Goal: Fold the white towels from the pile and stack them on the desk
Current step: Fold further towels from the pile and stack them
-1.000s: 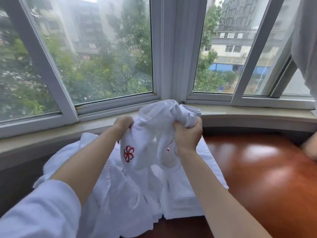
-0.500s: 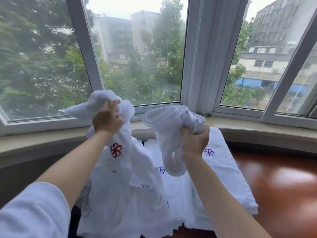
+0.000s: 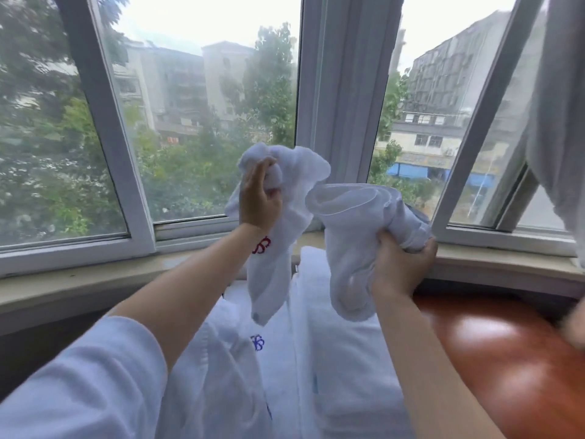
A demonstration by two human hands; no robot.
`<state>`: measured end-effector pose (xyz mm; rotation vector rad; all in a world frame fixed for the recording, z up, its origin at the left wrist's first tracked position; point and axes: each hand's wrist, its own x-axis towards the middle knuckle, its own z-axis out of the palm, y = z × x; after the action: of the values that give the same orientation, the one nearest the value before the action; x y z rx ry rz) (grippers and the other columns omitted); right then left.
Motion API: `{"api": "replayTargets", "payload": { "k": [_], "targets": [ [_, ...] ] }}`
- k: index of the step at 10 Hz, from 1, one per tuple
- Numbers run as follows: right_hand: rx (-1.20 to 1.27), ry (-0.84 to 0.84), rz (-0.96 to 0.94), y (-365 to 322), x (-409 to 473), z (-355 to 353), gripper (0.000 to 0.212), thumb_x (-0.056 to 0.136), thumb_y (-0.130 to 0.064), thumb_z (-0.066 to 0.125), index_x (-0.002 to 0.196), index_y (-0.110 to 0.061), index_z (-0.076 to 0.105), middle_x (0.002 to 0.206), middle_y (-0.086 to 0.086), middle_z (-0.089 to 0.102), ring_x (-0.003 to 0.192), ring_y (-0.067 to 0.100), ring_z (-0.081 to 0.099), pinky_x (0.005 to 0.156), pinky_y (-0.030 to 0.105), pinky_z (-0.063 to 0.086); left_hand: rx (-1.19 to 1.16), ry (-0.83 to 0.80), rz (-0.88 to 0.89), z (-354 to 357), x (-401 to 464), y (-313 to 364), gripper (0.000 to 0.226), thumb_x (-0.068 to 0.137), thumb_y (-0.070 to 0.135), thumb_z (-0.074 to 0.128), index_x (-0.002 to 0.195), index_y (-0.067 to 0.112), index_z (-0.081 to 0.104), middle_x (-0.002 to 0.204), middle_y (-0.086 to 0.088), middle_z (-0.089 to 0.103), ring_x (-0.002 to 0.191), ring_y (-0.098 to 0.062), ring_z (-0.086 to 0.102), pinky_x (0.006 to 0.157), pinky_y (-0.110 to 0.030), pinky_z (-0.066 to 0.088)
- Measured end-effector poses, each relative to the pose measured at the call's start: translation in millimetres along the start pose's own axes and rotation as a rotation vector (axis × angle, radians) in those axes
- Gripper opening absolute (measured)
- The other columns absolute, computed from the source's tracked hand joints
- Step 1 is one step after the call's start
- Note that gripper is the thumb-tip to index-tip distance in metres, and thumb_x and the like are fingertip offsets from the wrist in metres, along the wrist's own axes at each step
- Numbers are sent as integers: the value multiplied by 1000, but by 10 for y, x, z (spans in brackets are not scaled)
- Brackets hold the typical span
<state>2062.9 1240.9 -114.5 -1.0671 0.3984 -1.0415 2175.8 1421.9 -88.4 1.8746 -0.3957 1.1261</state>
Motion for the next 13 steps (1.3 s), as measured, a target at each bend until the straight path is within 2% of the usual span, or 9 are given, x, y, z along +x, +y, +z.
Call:
{"api": "replayTargets", "payload": {
  "k": [1,2,3,4,7,9,11,12,13],
  "targets": [
    [-18,92,-80,-13,241,-177,38,64,1,70,76,-27,49,81,-5,62,69,9,56,69,29,50,27,-64,212,375,8,198,45,68,-16,46,110,-8,61,111,-24,63,103,-41,58,90,-38,43],
    [-44,152,-100,44,414,-339,39,63,2,70,77,-28,49,79,-12,62,68,5,57,70,28,49,-63,-140,70,744,-201,264,46,66,-20,42,106,-6,57,106,-24,60,96,-38,57,79,-30,38],
    [-53,137,-88,157,481,-432,41,64,6,70,77,-27,49,74,-15,60,60,-5,54,63,18,46,-107,-450,-425,1049,-649,132,51,78,-10,40,119,17,51,106,-13,60,86,-29,56,69,-27,39],
    [-76,104,-47,294,465,-490,41,65,9,70,77,-24,48,73,-11,59,59,-2,51,63,19,45,79,-989,-649,1240,-1070,-78,54,87,-1,51,137,19,43,126,-13,58,99,-25,58,78,-30,46],
    [1,-53,-39,167,374,-329,40,66,12,69,74,-22,50,60,-18,58,55,-1,49,54,15,43,-148,-759,-793,1090,-1053,-337,58,88,-7,34,141,16,43,123,-7,49,111,-26,51,88,-36,46],
    [-48,-181,81,192,-6,-39,36,66,10,69,77,-19,51,69,-6,55,63,9,48,61,30,44,-222,-652,-1060,515,-1015,-657,29,89,-10,43,107,4,59,89,-9,61,76,-21,55,66,-27,44],
    [-200,-246,54,270,-423,168,37,67,-2,72,71,-25,44,63,-11,49,57,9,45,61,30,43,-378,-747,-1154,140,-991,-670,13,93,17,52,94,20,65,89,-3,68,75,-18,63,69,-32,55],
    [-214,-323,102,266,-561,287,31,65,-7,71,70,-23,44,60,-10,46,56,12,43,60,32,44,-606,-820,-1184,-83,-971,-660,10,85,29,61,90,21,64,80,3,69,66,-14,65,57,-29,55],
    [-125,-452,190,325,-590,402,29,62,-3,70,73,-21,50,63,-10,50,55,7,48,54,23,46,-728,-872,-1245,-364,-923,-771,22,90,34,57,99,14,61,86,-4,66,70,-18,67,60,-33,58]
  ]
}}
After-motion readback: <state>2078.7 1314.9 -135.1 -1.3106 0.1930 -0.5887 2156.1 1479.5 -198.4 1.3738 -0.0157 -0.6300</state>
